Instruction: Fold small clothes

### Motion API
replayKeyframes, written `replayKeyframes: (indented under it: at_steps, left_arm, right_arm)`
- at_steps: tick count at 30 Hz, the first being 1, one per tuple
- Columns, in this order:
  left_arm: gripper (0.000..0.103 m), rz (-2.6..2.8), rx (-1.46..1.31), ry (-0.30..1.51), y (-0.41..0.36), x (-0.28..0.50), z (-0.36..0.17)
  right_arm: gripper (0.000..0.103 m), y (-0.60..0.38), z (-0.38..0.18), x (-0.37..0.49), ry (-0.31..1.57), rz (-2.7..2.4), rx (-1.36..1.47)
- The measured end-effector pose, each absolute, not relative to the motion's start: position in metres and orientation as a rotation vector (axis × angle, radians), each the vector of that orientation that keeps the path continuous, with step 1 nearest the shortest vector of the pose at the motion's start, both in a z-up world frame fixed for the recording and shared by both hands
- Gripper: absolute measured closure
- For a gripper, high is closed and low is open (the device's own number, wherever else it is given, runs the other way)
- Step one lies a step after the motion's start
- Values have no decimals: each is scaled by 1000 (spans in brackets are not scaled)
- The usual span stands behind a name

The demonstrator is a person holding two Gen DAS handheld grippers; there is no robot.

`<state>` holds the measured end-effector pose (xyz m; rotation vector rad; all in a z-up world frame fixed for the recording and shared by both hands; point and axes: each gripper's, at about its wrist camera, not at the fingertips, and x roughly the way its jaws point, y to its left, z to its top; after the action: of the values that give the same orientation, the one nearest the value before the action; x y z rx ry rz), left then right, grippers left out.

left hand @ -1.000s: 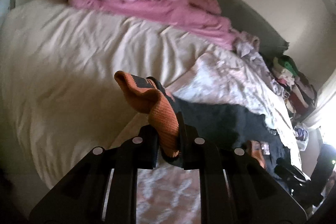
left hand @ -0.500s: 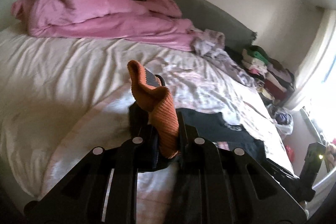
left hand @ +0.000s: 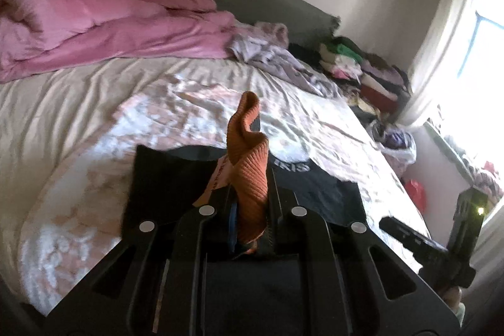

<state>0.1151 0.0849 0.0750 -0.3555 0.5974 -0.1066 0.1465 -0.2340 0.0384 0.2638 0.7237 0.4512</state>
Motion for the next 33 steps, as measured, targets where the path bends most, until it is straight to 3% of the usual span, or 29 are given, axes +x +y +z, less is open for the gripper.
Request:
replayKeyframes:
  at_steps: [17,20,22,25,29,33]
  left_arm:
    - [94,-277,-291,801,-11,157,5]
    - [86,-321,-336,842,-13,160,-6]
    - [72,-332,-362,842,-10,158,-7]
    - [64,-336,-368,830,-4,154,-3]
    - [62,-284,-344,796,11,150,7]
    - [51,-198,-294,779,27,149,9]
  right_arm:
    - [20,-290,23,151,720,365,376]
    - [20,-286,17,154,735,372,371]
    - [20,-283,14,155,745,383,362]
    - [20,-278,9,157,763,391,357]
    - [20,-264,-1,159,808,412,326]
    - [20,-240,-15,159,871,452,271]
